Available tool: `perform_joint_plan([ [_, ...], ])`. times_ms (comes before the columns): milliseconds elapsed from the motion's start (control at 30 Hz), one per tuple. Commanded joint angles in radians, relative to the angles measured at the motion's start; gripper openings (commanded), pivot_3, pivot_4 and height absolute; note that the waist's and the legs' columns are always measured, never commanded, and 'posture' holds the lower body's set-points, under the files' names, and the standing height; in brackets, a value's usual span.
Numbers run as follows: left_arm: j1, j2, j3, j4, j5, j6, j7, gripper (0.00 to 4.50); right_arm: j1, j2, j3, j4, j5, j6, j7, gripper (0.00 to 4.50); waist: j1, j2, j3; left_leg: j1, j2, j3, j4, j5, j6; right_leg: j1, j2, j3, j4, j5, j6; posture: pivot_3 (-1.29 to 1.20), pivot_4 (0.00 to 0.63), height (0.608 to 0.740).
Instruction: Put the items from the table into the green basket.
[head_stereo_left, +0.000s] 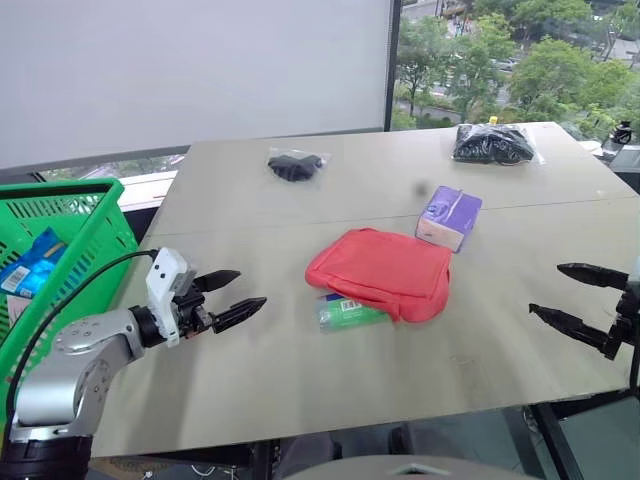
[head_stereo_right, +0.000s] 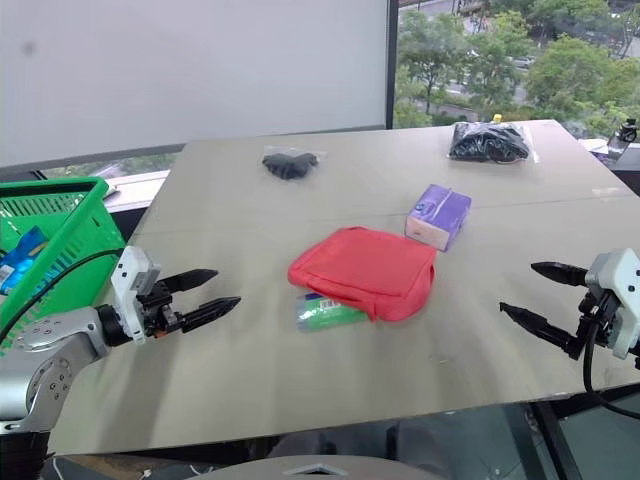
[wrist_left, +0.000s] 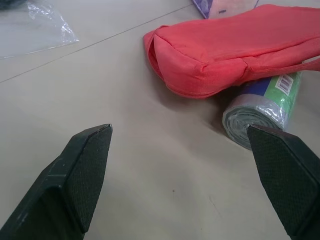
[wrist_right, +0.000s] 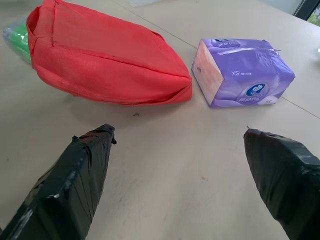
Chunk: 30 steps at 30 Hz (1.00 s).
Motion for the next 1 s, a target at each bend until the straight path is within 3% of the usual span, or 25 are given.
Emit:
perform_joint_plan([
  [33, -0.032, 0.011, 0.014, -0.044, -0.02, -0.007, -0.002, 4.47, -0.007, 0.011, -0.028, -0.036, 0.0, -0.013, -0.013, 4.5, 0.0, 0.0, 0.0, 0.0, 0.0, 0.0, 0.0, 0.0, 0.0, 0.0, 0.0, 0.0, 0.0, 0.0, 0.0, 0.04, 0.0, 0.74],
  [367, -0.255, 0.027, -0.286, -0.109, 0.22, -0.173, -0.017, 4.47, -0.003, 0.06, 0.005, -0.233, 0.076, 0.018, -0.051, 4.5, -0.002, -0.001, 0.002, 0.0, 0.0, 0.001, 0.0, 0.0, 0.0, 0.0, 0.001, 0.002, 0.0, 0.001, -0.001, 0.02, 0.0, 0.74],
  [667, -0.477, -0.017, -0.584, 0.102, 0.507, -0.388, -0.063, 4.47, -0.014, 0.036, -0.003, -0.321, 0.14, 0.082, -0.075, 4.5, -0.005, -0.003, 0.002, 0.0, -0.001, 0.003, 0.0, 0.0, 0.0, 0.0, 0.006, 0.002, 0.0, 0.0, 0.0, -0.02, 0.0, 0.74],
  [1000, -0.589, -0.085, -0.666, 0.327, 0.643, -0.546, -0.063, 4.47, -0.002, 0.046, -0.006, -0.332, 0.111, 0.063, -0.08, 4.5, -0.005, -0.003, 0.002, 0.001, -0.001, 0.004, 0.001, -0.001, 0.001, 0.0, 0.005, 0.003, 0.0, 0.001, 0.001, -0.06, 0.0, 0.74],
])
